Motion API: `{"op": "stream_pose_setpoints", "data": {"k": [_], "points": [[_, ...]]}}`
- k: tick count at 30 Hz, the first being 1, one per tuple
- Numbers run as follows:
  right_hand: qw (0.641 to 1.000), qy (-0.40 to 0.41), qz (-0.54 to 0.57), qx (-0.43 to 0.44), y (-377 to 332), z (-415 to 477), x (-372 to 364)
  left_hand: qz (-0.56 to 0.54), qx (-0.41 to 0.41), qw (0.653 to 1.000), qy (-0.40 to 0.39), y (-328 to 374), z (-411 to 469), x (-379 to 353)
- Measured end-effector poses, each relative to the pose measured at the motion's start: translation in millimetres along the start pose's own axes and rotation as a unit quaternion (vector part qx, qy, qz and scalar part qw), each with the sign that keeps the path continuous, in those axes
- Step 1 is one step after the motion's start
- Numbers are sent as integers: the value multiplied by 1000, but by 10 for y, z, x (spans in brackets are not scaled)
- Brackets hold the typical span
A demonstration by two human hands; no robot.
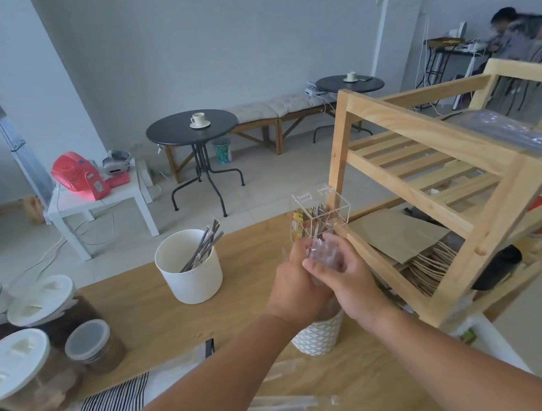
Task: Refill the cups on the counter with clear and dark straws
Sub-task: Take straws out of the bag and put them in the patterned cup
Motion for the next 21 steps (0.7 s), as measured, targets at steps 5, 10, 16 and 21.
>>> {"op": "stream_pose_setpoints", "data": {"k": [5,10,16,21], "points": [[1000,-2,-6,-3,0,93,17,-88,26,995,-47,-89,-150,182],[1000,-10,27,8,-51,7,-40,-47,-111,990,77,-65,-304,593],[1000,11,-14,11,-160,-44,-136,-38,62,987,144,-311,-418,603],[999,-1,-46,18,-175,-51,-381,-327,275,902,53,-340,-436,181]]}}
Point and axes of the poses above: each hand's wrist, its own z-axis towards the middle knuckle, its own x-axis out of the back of the hand, y = z × x, the point moved 4 cm from there along z, towards the middle knuckle, and after that the axes turned 5 degrees about -z, right-handed, at the moved point
